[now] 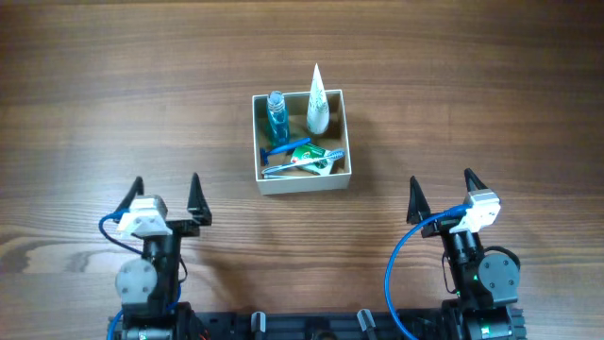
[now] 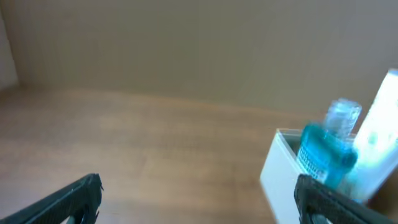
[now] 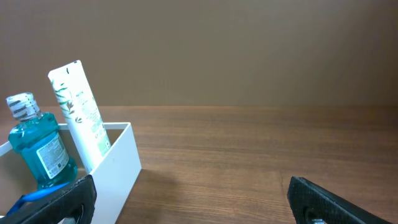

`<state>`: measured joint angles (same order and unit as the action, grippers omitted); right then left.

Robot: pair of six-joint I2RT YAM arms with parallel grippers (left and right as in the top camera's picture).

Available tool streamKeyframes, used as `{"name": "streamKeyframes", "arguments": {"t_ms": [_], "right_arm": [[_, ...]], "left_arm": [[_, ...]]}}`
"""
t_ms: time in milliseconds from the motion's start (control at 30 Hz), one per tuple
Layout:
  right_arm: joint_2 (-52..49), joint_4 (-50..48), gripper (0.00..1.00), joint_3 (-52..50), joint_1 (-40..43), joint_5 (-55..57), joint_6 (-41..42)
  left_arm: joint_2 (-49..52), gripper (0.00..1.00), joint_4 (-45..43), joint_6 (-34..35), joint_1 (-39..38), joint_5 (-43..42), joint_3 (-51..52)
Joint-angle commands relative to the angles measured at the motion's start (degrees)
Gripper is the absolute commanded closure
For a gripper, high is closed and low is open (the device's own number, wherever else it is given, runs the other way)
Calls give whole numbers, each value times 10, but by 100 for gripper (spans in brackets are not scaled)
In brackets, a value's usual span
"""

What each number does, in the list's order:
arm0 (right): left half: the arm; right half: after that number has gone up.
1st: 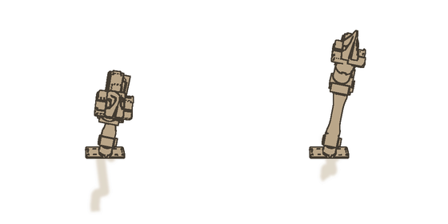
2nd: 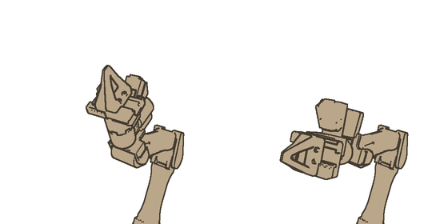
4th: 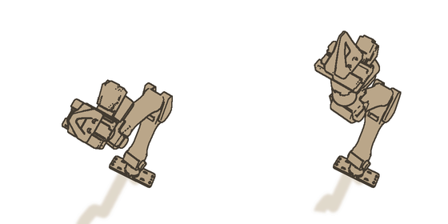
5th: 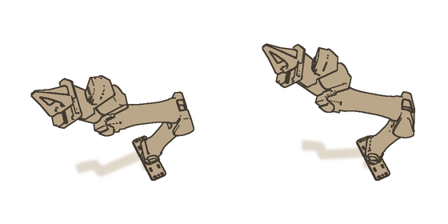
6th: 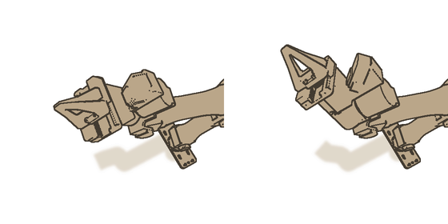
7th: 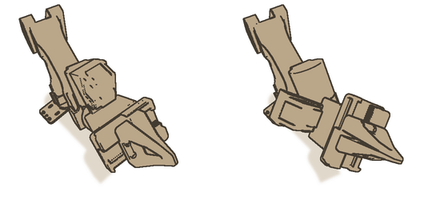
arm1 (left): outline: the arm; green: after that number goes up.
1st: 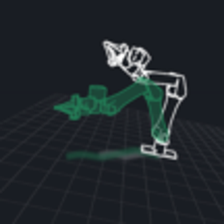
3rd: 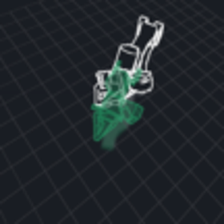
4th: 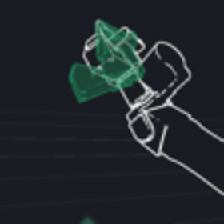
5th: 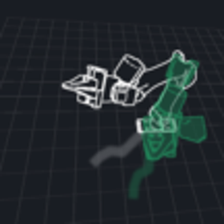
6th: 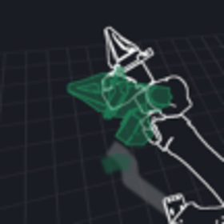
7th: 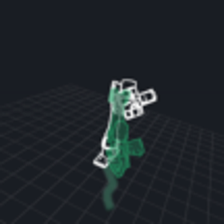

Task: Pack container

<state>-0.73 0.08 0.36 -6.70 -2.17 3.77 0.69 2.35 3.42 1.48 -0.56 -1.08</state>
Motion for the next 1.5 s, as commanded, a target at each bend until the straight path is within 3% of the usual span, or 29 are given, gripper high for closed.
{"name": "streamKeyframes", "arguments": {"t_ms": [0,267,1467], "right_arm": [[5,-2,0,0,0,-9,-6],[5,-2,0,0,0,-9,-6],[5,-2,0,0,0,-9,-6]], "left_arm": [[-5,0,20,-11,4,-22,8],[-5,0,19,22,4,-26,8],[-5,0,19,22,3,-26,8]]}}
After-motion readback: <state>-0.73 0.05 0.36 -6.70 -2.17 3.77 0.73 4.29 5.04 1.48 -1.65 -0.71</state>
